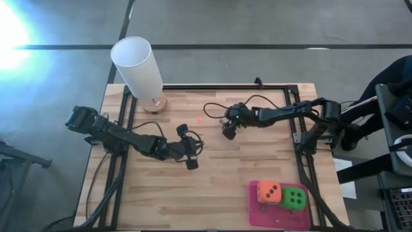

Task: Pick & Place Dice
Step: Put the small black die into the bin

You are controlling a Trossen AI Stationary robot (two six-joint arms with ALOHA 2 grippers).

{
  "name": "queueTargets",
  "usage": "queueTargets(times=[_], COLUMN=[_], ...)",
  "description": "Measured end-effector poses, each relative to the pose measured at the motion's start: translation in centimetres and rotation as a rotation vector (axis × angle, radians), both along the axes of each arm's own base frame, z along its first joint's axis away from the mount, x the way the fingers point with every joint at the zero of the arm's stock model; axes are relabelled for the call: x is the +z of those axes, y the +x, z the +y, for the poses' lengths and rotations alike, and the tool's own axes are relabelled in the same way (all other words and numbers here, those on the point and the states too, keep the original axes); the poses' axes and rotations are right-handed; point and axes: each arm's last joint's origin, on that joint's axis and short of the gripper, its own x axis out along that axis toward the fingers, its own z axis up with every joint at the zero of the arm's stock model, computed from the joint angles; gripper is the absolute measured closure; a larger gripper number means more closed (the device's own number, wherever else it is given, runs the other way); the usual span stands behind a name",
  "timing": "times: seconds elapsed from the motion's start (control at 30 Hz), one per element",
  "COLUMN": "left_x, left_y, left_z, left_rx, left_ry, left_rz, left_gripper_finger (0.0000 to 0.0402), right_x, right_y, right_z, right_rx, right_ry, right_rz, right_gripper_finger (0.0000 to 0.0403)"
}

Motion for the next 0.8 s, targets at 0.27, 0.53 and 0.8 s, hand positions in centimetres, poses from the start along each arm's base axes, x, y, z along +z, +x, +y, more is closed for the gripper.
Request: queueTargets(times=[0.27,0.53,0.8], left_x=[0.0,0.0,0.0], left_y=[0.0,0.0,0.0], left_z=[0.0,0.0,0.0], left_rx=[0.000,-0.001,-0.001], left_ry=[-0.001,-0.001,0.000], left_rz=[-0.001,-0.001,0.000], left_gripper_finger=[0.0366,0.0366,0.0366], right_x=[-1.7,-2.5,-2.4], right_y=[1.4,2.4,2.1], right_z=[-1.4,-2.3,-3.5], right_rx=[0.098,0.138,0.105], right_ry=[-0.024,-0.021,-0.031], right_rz=[0.070,0.091,0.093], right_gripper_finger=[0.0225,0.0237,0.0236])
